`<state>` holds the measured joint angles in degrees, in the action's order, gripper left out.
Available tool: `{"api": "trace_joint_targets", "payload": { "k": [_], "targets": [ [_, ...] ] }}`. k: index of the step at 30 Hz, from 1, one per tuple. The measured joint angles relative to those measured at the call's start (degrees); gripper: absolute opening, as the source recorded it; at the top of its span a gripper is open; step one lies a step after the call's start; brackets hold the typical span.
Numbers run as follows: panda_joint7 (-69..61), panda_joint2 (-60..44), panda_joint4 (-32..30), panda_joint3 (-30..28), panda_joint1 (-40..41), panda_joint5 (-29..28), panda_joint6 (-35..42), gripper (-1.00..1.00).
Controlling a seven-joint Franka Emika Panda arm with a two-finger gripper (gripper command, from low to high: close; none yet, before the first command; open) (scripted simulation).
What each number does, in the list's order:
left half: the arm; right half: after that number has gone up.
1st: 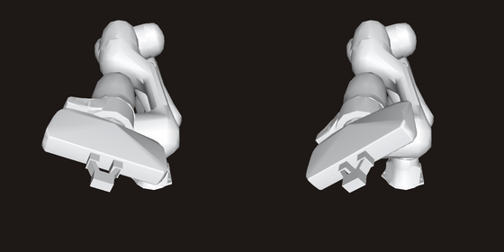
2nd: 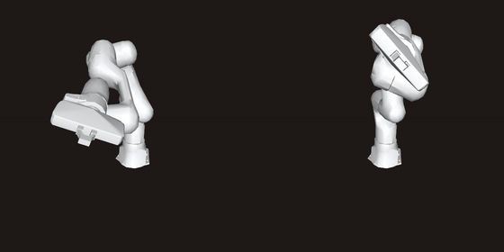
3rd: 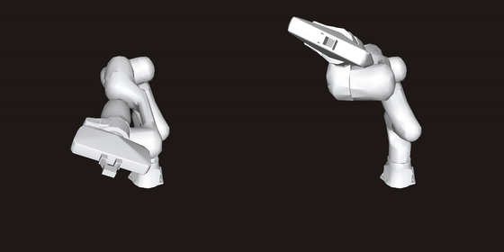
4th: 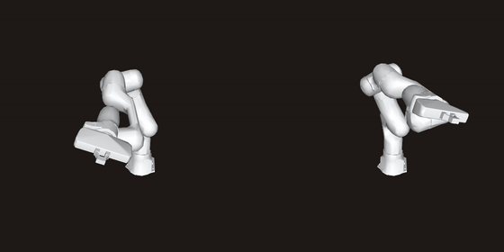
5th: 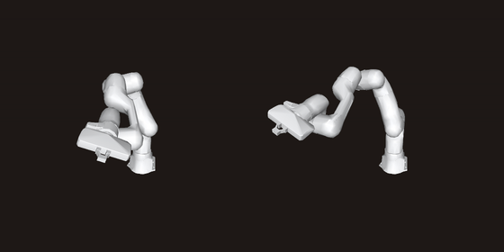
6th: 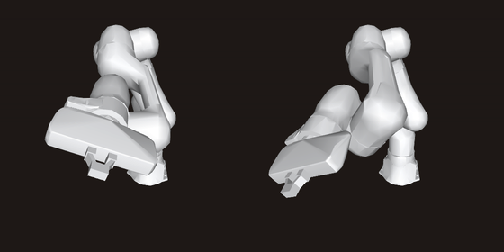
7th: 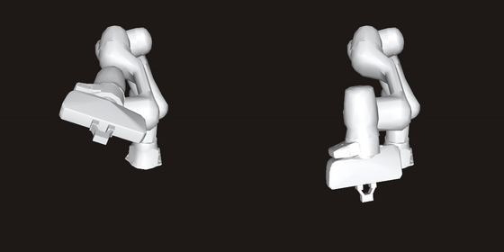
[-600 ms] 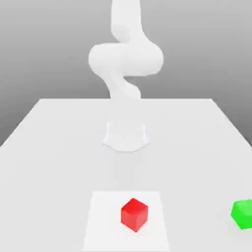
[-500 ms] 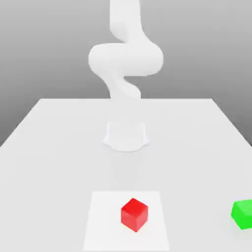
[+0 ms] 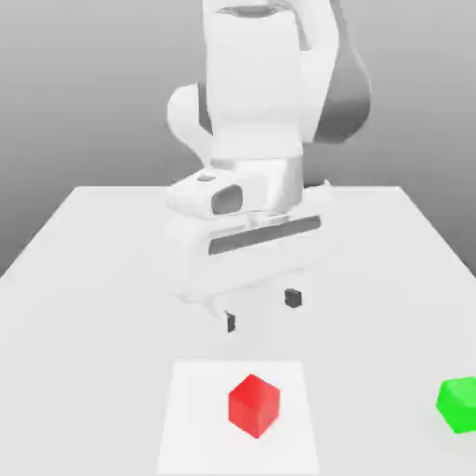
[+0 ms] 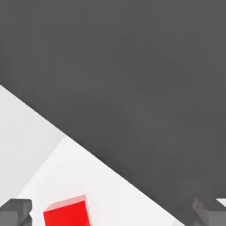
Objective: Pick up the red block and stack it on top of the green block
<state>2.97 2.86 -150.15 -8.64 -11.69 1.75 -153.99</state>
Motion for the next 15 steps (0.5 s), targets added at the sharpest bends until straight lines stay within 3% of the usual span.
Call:
{"api": "trace_joint_targets", "payload": {
  "k": [8, 9, 15],
  "targets": [
    [-9.75, -16.60, -1.75, 2.99, 1.90, 3.49, -11.60, 0.00],
    [-10.28, -18.66, -1.45, 3.78, 2.54, 4.17, -13.34, -1.00],
    [-10.47, -19.69, -1.30, 4.19, 2.88, 4.44, -14.09, -1.00]
  ]
}}
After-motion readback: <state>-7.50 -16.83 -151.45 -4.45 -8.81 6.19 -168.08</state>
